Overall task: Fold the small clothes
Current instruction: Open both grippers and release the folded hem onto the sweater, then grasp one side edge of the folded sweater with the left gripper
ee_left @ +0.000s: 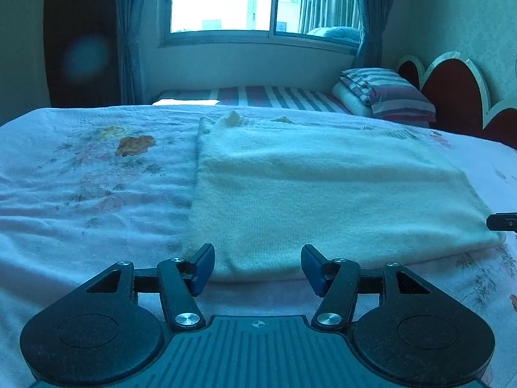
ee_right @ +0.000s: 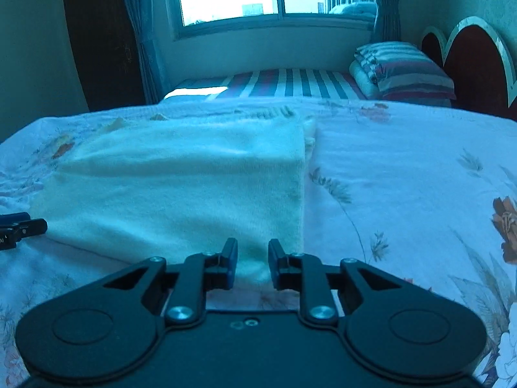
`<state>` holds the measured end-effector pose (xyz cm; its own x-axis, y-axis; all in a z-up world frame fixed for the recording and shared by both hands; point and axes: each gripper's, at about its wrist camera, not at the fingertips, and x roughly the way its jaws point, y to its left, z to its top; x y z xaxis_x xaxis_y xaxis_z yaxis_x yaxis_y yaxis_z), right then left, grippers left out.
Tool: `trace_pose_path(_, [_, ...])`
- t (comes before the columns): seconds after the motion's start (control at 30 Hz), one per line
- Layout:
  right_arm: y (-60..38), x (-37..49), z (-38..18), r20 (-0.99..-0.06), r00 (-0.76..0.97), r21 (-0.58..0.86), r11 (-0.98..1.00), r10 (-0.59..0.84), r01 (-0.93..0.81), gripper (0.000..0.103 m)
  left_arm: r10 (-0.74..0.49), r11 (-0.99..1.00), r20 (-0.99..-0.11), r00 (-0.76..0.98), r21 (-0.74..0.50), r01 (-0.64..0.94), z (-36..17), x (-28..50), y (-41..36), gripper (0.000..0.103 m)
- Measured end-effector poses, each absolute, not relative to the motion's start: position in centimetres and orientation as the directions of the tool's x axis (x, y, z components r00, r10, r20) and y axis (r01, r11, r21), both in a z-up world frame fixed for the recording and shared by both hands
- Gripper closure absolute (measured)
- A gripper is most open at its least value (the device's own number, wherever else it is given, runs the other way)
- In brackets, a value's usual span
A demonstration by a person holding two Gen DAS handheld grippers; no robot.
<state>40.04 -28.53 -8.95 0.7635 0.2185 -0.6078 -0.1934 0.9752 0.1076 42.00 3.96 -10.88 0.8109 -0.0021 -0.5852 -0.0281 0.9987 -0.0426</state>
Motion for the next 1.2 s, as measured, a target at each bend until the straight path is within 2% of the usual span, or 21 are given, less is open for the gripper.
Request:
trace_pose_path(0.07, [-28.5,40.4,-9.0,-0.612,0.762,0.11,0.977,0.212,-0.183,0.082,0.029,0.997,-0.623,0.782,-0.043,-0.071,-11.5,42.8,4.7,0.044])
trace_pose_path(0.13, [-28.8,41.6,-10.5,-0.686,0.708,0.089,0.985,0.167,-0.146,0.084,0.034,0.996,-0.636,0.771,-0.044,-0.08,-12.0,43.4,5.3,0.044])
trace_pose_path(0.23, [-29.0,41.6,-10.2,-0.689,0.704,0.093,0.984,0.173,-0.15,0.085,0.057,0.993,-0.653,0.755,-0.044,-0.113,-11.5,43.6,6.0,0.044])
trace_pose_path(0.3, [-29.1,41.2,-9.4,-0.663,0.728,0.096,0.984,0.175,-0.149,0.083,0.076,0.988,-0.626,0.776,-0.059,-0.143,-10.9,42.7,6.5,0.044])
trace_pose_path(0.37, [-29.2,41.2,-9.7,-0.651,0.737,0.1,0.983,0.183,-0.155,0.082,0.095,0.986,-0.663,0.743,-0.039,-0.16,-11.7,43.1,7.0,0.044])
trace_pose_path(0.4, [-29.1,41.8,-10.4,-0.689,0.705,0.088,0.985,0.167,-0.147,0.083,0.085,0.985,-0.677,0.731,-0.052,-0.163,-12.2,43.3,7.3,0.044])
trace_pose_path(0.5, [-28.7,41.9,-10.6,-0.693,0.705,0.056,0.986,0.151,-0.157,0.083,0.083,0.984,-0.682,0.726,-0.058,-0.167,-11.9,43.3,7.5,0.044])
trace_pose_path(0.6, [-28.9,41.2,-9.5,-0.656,0.736,0.085,0.985,0.17,-0.151,0.082,0.064,0.981,-0.671,0.739,-0.093,-0.169,-10.9,42.6,7.6,0.044])
trace_pose_path(0.7, [-28.9,40.6,-8.9,-0.634,0.752,0.098,0.984,0.178,-0.15,0.082,-0.007,0.965,-0.666,0.746,-0.199,-0.168,-10.5,42.0,7.8,0.044])
trace_pose_path(0.83, [-28.7,40.5,-8.2,-0.605,0.77,0.12,0.979,0.203,-0.164,0.085,-0.193,0.875,-0.632,0.75,-0.457,-0.16,-11.3,41.2,8.4,0.044])
trace_pose_path(0.87, [-28.6,40.6,-8.1,-0.598,0.773,0.13,0.977,0.214,-0.17,0.088,-0.244,0.831,-0.616,0.749,-0.531,-0.167,-11.8,41.1,8.8,0.045])
trace_pose_path(0.9, [-28.4,40.7,-8.0,-0.59,0.775,0.144,0.974,0.228,-0.176,0.093,-0.299,0.764,-0.59,0.75,-0.619,-0.182,-12.7,41.0,9.3,0.051])
trace_pose_path(0.93, [-28.2,40.9,-7.8,-0.583,0.776,0.157,0.97,0.241,-0.184,0.095,-0.349,0.695,-0.563,0.749,-0.692,-0.197,-13.8,41.0,9.7,0.067])
trace_pose_path(0.97, [-27.9,41.1,-7.7,-0.576,0.778,0.166,0.968,0.25,-0.188,0.096,-0.383,0.621,-0.538,0.751,-0.752,-0.222,-15.1,41.0,10.0,0.068])
trace_pose_path(1.03, [-27.2,41.7,-7.7,-0.567,0.779,0.183,0.963,0.268,-0.198,0.097,-0.388,0.561,-0.518,0.762,-0.789,-0.251,-17.1,41.0,10.0,0.071])
trace_pose_path(1.07, [-26.8,42.1,-7.7,-0.561,0.779,0.195,0.959,0.281,-0.205,0.097,-0.378,0.53,-0.493,0.784,-0.809,-0.253,-18.0,40.9,10.1,0.08])
trace_pose_path(1.1, [-26.3,42.4,-7.8,-0.557,0.778,0.202,0.956,0.29,-0.212,0.097,-0.369,0.48,-0.471,0.801,-0.835,-0.27,-18.7,40.7,10.4,0.082])
trace_pose_path(1.2, [-25.1,43.5,-8.0,-0.557,0.773,0.206,0.952,0.303,-0.225,0.097,-0.33,0.405,-0.422,0.844,-0.872,-0.277,-19.7,40.8,10.6,0.083])
